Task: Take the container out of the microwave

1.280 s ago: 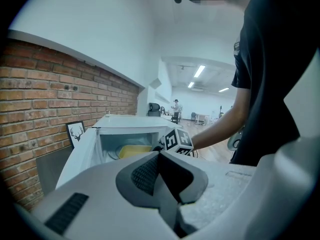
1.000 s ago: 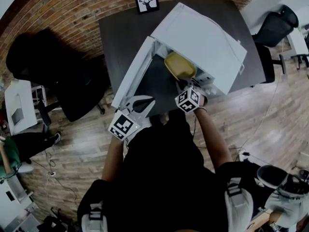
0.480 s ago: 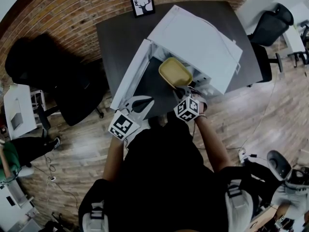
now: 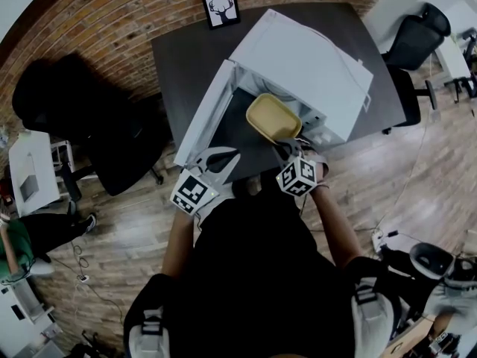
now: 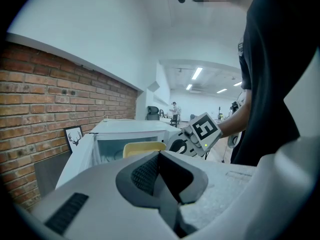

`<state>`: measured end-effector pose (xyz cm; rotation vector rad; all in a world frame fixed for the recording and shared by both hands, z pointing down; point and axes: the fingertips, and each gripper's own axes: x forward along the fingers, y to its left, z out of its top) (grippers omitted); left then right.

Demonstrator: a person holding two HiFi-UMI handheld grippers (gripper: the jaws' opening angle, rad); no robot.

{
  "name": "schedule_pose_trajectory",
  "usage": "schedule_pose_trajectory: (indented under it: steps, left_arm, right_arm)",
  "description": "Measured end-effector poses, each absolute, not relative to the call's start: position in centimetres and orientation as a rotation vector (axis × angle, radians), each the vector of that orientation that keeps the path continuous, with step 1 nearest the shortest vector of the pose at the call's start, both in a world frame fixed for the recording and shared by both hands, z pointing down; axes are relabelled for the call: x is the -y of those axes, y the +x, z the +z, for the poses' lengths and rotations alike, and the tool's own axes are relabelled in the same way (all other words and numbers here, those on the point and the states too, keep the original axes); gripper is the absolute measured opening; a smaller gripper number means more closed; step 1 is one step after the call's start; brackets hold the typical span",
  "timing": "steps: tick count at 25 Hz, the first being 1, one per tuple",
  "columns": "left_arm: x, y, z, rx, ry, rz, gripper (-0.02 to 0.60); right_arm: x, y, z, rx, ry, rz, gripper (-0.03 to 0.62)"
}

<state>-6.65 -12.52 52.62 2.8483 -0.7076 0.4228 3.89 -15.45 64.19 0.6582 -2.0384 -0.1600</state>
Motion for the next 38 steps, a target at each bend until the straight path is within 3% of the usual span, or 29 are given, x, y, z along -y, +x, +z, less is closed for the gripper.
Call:
schedule_pose_trajectory:
  steps: [38]
  left_arm:
    - [10.9, -5.7, 52.5, 0.704, 2.880, 0.444, 0.002]
  right_arm:
    - [12.6, 3.5, 56.4, 2.142, 0.600, -0.230, 0.023]
